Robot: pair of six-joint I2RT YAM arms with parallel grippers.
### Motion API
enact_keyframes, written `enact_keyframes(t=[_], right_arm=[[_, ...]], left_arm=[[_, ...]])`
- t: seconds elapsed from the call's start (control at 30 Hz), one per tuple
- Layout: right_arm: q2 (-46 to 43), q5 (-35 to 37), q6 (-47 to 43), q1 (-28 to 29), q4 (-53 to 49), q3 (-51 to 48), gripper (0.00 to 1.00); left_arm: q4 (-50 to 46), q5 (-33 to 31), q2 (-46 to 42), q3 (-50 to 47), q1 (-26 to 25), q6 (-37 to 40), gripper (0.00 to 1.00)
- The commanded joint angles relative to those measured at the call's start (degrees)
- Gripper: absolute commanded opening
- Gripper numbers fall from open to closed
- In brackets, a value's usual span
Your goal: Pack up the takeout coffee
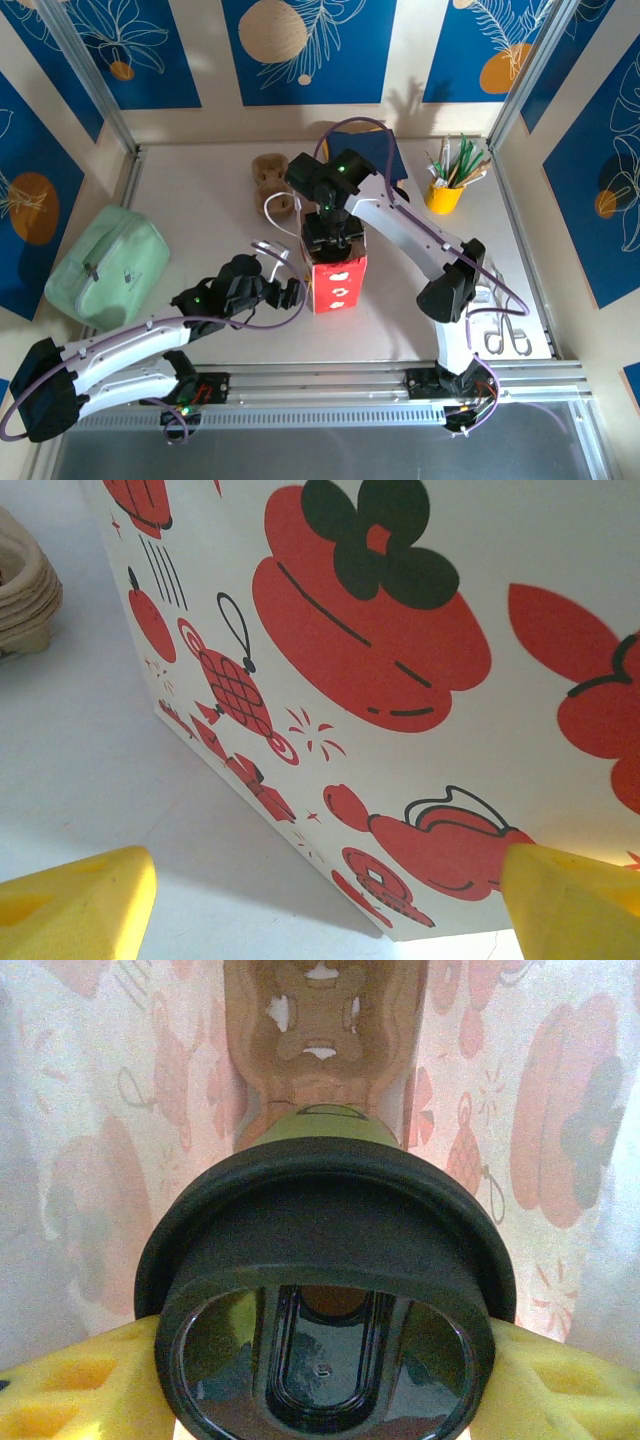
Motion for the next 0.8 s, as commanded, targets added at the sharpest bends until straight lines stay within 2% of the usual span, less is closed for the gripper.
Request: enact_keyframes(t=[0.0, 0.77], right_arm=[[1.29, -1.42, 0.56, -0.37, -8.37, -0.81, 0.61], [-1.75, -3.77, 0.62, -1.53, -1.56, -8.5, 0.61]], left_arm=[[0.95, 0.83, -0.07, -0.54, -0.52, 1.15, 0.89], [5.31, 3.02, 1.92, -1.03, -2.35, 2.15, 0.89]])
